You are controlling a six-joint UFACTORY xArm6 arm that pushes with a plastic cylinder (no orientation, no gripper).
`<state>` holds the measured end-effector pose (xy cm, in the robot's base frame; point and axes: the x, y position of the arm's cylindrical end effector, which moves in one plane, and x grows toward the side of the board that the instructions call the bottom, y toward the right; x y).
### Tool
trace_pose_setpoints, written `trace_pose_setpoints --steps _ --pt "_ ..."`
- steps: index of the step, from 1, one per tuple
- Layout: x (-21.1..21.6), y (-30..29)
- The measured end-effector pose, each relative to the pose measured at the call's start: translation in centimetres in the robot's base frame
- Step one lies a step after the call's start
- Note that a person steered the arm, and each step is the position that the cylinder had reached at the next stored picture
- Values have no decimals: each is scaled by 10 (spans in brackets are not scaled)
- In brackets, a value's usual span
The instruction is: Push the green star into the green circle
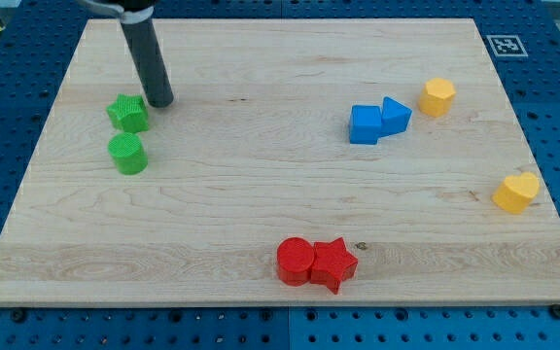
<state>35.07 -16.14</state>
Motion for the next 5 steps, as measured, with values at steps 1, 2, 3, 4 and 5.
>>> trace_pose_setpoints --steps 1,2,3,4,5 --pt "-12 -32" --pt "6 -52" --pt "17 -52" --pt "31 -48" --pt "33 -48"
